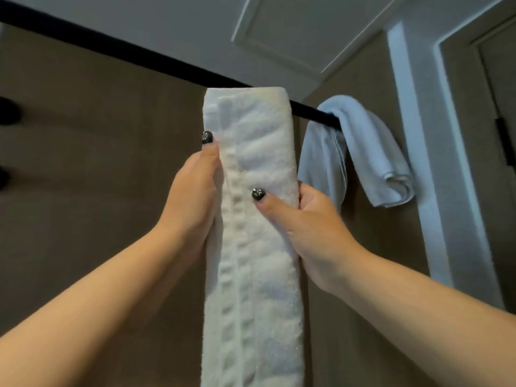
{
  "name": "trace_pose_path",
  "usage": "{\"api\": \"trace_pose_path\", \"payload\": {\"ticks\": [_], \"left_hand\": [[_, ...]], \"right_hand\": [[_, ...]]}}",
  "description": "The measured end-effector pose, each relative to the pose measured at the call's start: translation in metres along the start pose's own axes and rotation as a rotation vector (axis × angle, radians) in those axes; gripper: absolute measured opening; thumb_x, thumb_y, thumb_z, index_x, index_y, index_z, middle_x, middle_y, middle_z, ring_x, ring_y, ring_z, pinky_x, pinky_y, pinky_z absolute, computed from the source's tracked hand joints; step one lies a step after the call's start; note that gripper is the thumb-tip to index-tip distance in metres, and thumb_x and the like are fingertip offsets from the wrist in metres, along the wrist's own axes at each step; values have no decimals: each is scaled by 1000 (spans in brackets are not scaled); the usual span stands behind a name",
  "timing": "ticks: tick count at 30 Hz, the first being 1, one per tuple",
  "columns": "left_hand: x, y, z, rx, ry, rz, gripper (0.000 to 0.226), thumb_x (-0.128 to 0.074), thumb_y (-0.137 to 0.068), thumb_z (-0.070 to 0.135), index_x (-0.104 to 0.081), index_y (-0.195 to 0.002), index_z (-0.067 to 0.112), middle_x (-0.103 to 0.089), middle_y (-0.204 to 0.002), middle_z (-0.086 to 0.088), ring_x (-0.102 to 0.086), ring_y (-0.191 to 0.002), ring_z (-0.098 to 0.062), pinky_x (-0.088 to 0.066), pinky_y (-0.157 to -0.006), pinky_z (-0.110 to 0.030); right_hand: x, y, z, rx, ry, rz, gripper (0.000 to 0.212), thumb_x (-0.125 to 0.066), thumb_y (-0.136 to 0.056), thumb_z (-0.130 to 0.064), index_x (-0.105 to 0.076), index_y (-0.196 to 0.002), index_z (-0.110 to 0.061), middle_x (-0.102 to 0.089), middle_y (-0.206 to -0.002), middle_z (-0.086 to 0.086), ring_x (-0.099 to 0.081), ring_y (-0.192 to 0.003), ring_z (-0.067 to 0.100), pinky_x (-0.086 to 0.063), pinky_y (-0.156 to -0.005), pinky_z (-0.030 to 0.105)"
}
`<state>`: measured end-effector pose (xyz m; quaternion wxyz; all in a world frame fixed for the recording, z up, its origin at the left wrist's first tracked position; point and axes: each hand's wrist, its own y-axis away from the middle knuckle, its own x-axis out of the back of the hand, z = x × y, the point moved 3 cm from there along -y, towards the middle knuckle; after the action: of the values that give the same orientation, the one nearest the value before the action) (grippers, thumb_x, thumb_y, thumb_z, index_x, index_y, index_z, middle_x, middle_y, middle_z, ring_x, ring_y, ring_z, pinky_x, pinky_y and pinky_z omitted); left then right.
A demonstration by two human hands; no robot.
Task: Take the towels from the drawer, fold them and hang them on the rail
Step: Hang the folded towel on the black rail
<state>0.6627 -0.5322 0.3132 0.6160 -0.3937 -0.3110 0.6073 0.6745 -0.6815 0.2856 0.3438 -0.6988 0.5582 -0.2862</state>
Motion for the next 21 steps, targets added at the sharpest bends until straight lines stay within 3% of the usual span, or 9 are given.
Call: {"api": "trace_pose_path", "payload": {"ticks": [4, 7, 10, 12, 15, 18, 21], "left_hand": [[-18, 1, -1, -76, -13, -155, 50, -67, -84, 47, -66, -122, 14, -71, -117, -11, -68, -109, -30, -53, -97, -53], [-33, 7, -7, -217, -195, -237, 32, -78, -83, 22, -71, -113, 31, -75, -108, 1, -72, -100, -17, -59, -78, -30], [-39, 4, -17, -211, -318, -167, 44, -87, -74, 15, -70, -99, 48, -76, -98, 13, -72, -89, -4, -55, -68, -16], [-42, -7, -24, -164, -360, -126, 48, -91, -64, 25, -68, -102, 40, -76, -98, 12, -72, -86, -2, -56, -66, -17], [-48, -32, -32, -78, -402, -36, 78, -95, -48, 34, -52, -112, 30, -71, -102, 11, -69, -83, 3, -56, -63, -15], [-58, -56, -35, -81, -446, -48, 87, -97, -54, 32, -43, -122, 31, -66, -107, 15, -68, -89, 1, -58, -72, -19], [-66, -82, -38, -92, -462, -72, 80, -90, -63, 36, -40, -125, 33, -62, -110, 14, -66, -96, -7, -60, -78, -30]], "right_hand": [[7, -42, -38, 98, -22, 77, 33, -73, -87, -18, -64, -116, -5, -73, -107, 13, -71, -97, 28, -57, -89, 49], [12, -66, -52, 130, 39, 112, 28, -71, -88, -13, -65, -113, -2, -72, -107, 18, -69, -100, 34, -55, -90, 54], [17, -81, -61, 167, 66, 92, 26, -71, -89, -13, -66, -112, -3, -73, -106, 15, -70, -98, 32, -56, -89, 52], [26, -94, -68, 204, 95, 102, 25, -72, -88, -17, -68, -109, -5, -74, -102, 10, -72, -93, 26, -58, -86, 48], [43, -120, -80, 239, 97, 182, 23, -74, -86, -17, -70, -104, -4, -74, -99, 13, -72, -91, 29, -58, -85, 51], [58, -152, -94, 276, 87, 264, 22, -74, -85, -16, -70, -102, -3, -74, -99, 13, -71, -92, 30, -58, -85, 51], [70, -184, -105, 341, 113, 325, 10, -76, -84, -17, -70, -88, -11, -74, -92, 7, -72, -84, 23, -60, -80, 43]]}}
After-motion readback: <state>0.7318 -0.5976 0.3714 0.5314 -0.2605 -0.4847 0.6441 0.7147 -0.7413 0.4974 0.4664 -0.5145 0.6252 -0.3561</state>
